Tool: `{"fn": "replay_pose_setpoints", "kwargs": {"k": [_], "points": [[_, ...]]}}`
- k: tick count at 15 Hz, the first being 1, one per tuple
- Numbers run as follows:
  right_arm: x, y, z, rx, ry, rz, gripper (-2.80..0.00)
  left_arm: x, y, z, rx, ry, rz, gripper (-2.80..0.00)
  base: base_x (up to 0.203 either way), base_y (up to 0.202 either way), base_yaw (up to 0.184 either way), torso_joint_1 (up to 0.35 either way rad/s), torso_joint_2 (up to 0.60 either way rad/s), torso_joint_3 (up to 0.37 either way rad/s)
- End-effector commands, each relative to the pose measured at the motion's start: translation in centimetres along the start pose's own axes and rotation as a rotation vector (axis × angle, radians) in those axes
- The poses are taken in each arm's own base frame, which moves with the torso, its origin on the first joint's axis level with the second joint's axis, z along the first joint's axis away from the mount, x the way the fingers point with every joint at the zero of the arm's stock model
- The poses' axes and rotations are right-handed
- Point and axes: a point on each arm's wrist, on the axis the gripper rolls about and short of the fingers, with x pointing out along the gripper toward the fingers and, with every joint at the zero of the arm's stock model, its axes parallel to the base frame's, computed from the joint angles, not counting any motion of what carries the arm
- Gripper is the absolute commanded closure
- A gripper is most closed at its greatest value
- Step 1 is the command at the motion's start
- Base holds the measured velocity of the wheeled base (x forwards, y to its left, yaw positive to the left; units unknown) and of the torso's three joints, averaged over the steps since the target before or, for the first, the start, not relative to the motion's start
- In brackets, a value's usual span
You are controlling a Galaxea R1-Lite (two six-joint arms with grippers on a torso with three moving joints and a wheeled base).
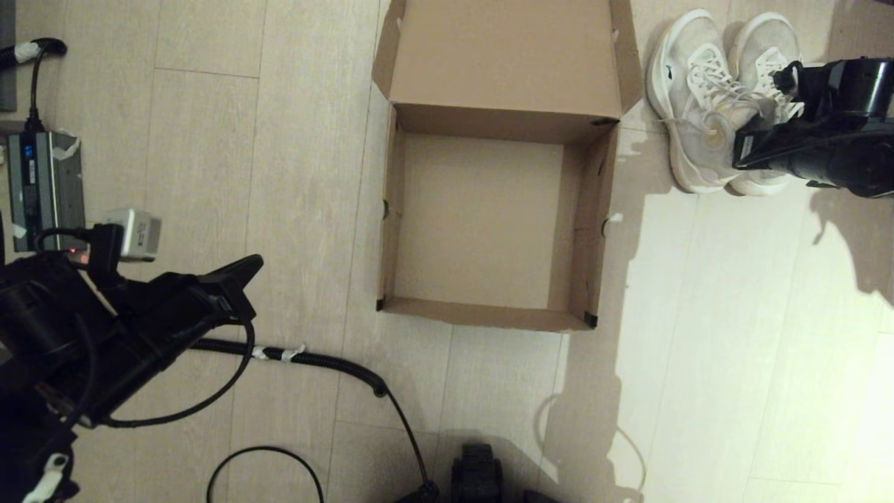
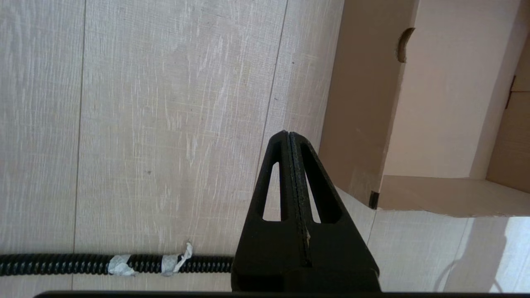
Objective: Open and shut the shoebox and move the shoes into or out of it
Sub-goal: Put the shoes into the shoe box
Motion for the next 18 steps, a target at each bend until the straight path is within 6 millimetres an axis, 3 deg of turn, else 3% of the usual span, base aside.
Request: {"fn": "replay_pose_setpoints", "kwargs": {"k": [1, 6, 10, 14, 18], "points": [[-2.3, -0.2, 2.0, 0.001, -0.009, 0.0, 0.0, -0.3, -0.1, 0.4, 0.003, -0.02, -0.002, 0.0, 0.0, 0.0, 0.0, 0.0, 0.0, 0.0], [-9.7, -0.9, 5.7, 0.091, 0.097, 0.007, 0.0, -2.0, -0.4, 1.9, 0.013, -0.073, -0.004, 0.0, 0.0, 0.0, 0.0, 0.0, 0.0, 0.0], [-18.0, -1.4, 8.5, 0.239, 0.139, 0.052, 0.0, -4.8, -0.8, 1.6, 0.012, -0.064, 0.005, 0.0, 0.0, 0.0, 0.0, 0.0, 0.0, 0.0], [-24.8, -1.5, 9.2, 0.438, 0.153, 0.099, 0.0, -6.1, -1.3, 0.9, 0.005, -0.048, 0.055, 0.0, 0.0, 0.0, 0.0, 0.0, 0.0, 0.0], [-32.1, -0.6, 9.1, 0.506, 0.199, 0.258, 0.0, -4.8, -1.9, -0.6, -0.006, 0.025, 0.078, 0.0, 0.0, 0.0, 0.0, 0.0, 0.0, 0.0]]}}
